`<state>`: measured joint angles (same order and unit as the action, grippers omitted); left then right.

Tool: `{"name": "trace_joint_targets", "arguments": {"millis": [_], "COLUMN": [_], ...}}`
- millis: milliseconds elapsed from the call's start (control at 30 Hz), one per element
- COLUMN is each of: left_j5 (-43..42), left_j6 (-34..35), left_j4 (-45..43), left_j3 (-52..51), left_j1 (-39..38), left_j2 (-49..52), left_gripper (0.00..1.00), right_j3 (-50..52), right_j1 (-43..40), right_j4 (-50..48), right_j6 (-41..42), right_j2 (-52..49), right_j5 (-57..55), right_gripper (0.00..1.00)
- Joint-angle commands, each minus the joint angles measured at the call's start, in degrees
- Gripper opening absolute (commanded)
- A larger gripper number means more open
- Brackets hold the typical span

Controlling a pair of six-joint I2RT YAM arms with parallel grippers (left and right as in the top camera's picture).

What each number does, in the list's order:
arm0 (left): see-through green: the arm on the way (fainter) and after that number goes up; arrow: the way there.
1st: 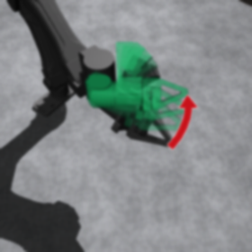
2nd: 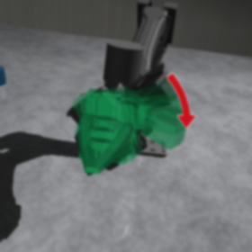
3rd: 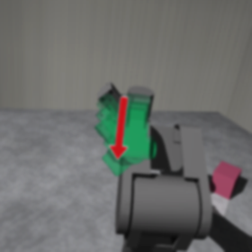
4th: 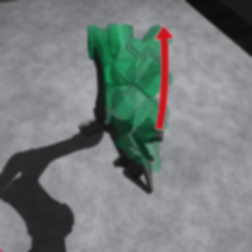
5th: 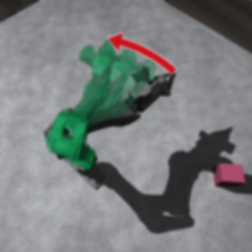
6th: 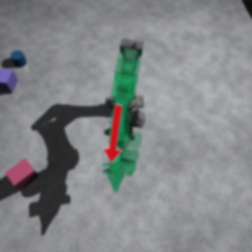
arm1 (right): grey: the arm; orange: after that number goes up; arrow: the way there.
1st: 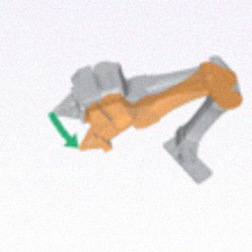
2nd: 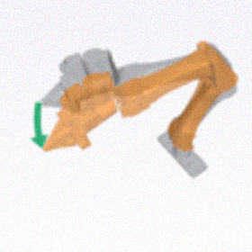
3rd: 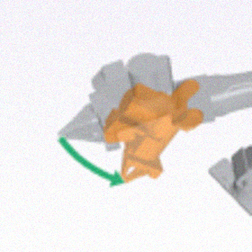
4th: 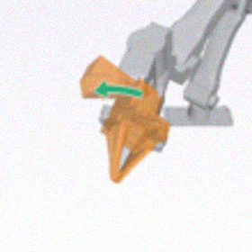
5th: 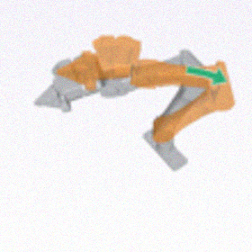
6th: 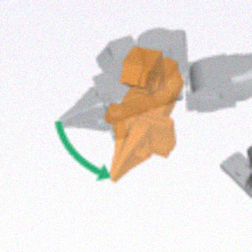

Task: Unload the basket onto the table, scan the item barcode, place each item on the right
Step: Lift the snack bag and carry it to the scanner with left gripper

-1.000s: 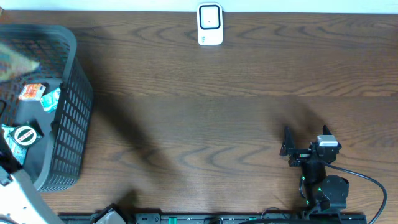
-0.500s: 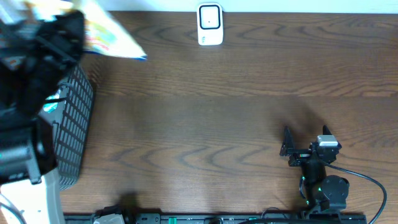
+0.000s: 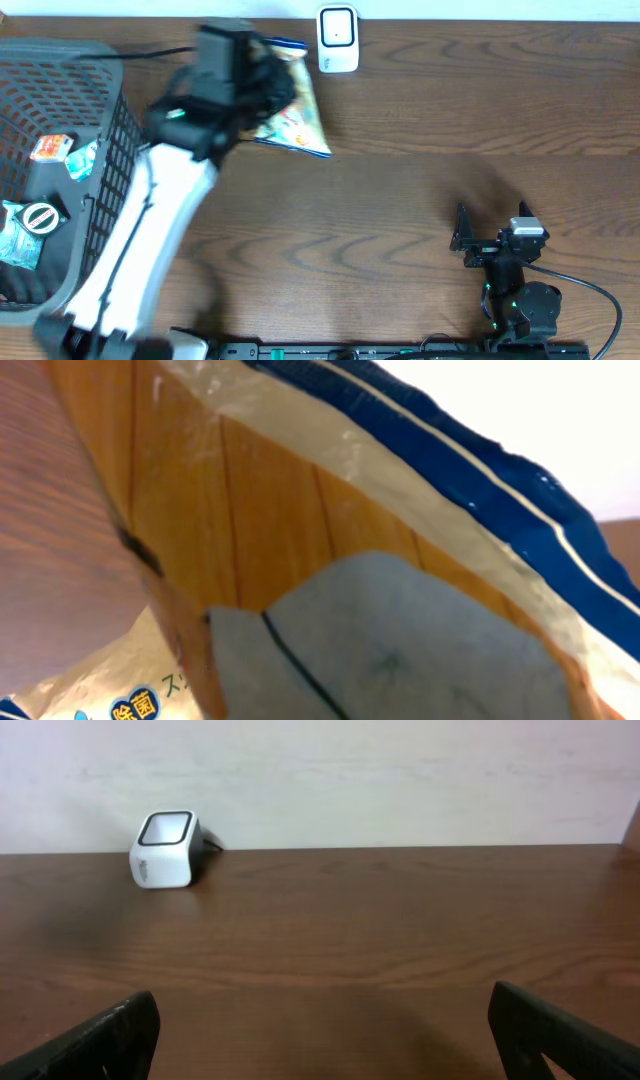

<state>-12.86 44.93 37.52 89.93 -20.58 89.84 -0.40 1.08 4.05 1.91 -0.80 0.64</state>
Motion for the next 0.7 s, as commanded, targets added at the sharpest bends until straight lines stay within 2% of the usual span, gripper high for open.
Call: {"name": "trace_joint_targets", "arguments": {"millis": [0, 167, 400, 467, 500, 567, 600, 667], "left_j5": [3.5, 3.5, 3.5, 3.5, 3.5, 3.5, 3.5, 3.5], "left_j6": [3.5, 9.1, 9.4, 9.4, 9.3, 8.7, 8.7, 7.8], "left_j4": [-2.6, -8.3, -14.3, -14.5, -14.5, -14.7, -14.7, -14.8], "left_j3": [0.9, 0.9, 0.9, 0.9, 0.9, 1.0, 1.0, 1.0], "left_j1": [-4.0, -8.5, -11.6, -12.1, -12.3, -12.4, -12.4, -12.0], "left_j2": [6.1, 16.4, 23.9, 24.3, 24.3, 24.2, 23.9, 23.2], "left_gripper": [0.07, 0.07, 0.09, 0.37, 0.60, 0.87, 0.91, 0.93], "right_j3": [0.1, 0.1, 0.1, 0.1, 0.1, 0.1, 0.1, 0.1], "right_j1": [-0.2, -0.2, -0.2, -0.2, -0.2, -0.2, -0.2, -0.2], "right_j4": [0.2, 0.2, 0.2, 0.2, 0.2, 0.2, 0.2, 0.2], "right_j6": [0.4, 0.4, 0.4, 0.4, 0.4, 0.4, 0.4, 0.4], "right_j2": [0.2, 0.2, 0.2, 0.2, 0.2, 0.2, 0.2, 0.2], "right_j5": [-0.1, -0.1, -0.1, -0.1, -0.1, -0.1, -0.1, -0.1], "right_gripper": [0.99, 0.99, 0.99, 0.99, 0.99, 0.99, 0.99, 0.99]}}
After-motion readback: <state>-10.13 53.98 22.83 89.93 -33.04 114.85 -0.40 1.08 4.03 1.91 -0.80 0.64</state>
